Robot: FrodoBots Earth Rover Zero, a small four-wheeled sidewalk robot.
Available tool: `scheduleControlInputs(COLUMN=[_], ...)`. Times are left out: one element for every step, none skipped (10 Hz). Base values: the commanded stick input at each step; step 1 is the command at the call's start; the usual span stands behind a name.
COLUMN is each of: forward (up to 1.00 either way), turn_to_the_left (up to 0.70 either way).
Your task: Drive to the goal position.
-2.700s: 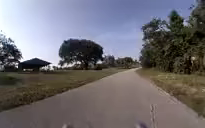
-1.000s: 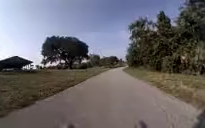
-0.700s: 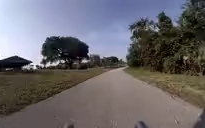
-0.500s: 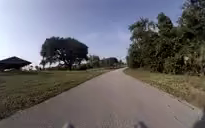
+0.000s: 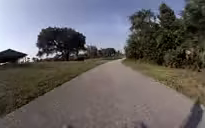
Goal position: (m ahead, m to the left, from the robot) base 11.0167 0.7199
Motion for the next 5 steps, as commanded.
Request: scheduleControlInputs(forward=[1.00,1.00,1.00,1.00,1.00], turn_to_the_left=[0.00,0.00,-0.04,-0.11,-0.18])
